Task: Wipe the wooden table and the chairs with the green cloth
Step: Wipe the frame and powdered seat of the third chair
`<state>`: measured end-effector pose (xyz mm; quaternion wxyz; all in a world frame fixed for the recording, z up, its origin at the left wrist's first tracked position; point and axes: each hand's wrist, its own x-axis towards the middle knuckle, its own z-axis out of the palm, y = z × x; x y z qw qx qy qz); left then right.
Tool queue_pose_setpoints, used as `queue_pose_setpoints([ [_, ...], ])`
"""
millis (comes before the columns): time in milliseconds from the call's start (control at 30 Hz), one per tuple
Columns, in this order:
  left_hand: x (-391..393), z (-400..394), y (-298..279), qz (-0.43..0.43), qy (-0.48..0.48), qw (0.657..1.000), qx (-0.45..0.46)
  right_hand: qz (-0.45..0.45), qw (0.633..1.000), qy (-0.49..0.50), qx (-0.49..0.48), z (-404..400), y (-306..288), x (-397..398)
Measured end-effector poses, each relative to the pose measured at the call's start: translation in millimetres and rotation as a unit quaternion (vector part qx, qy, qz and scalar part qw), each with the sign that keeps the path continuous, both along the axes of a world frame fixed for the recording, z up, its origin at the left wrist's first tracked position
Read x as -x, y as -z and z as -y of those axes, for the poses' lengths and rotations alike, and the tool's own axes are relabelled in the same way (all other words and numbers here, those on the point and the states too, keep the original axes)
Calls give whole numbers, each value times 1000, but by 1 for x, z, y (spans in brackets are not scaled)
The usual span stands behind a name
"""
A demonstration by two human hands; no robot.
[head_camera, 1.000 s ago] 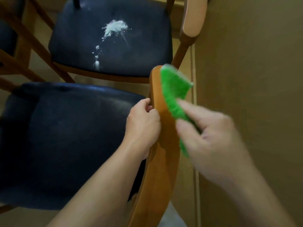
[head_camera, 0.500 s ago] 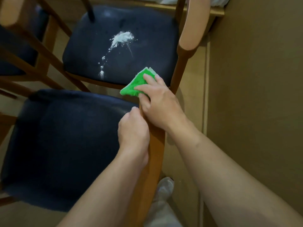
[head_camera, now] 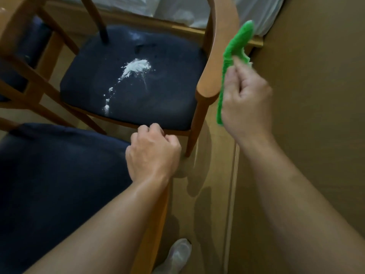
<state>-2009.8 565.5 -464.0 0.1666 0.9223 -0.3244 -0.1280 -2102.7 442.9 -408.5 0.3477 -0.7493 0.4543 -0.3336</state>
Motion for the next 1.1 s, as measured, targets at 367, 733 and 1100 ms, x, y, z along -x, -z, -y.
queue_pose_setpoints([
  [367, -1, 6, -1, 44, 109, 990, -77, -320, 941, -103, -33, 54, 52, -39],
  [733, -7, 12, -5, 23, 112, 987, -109, -377, 925, -50, -24, 102, 56, -69],
  [1100, -11, 18, -11, -12, 138, 977, -163, -399, 912, -89, -40, 70, 54, -62],
])
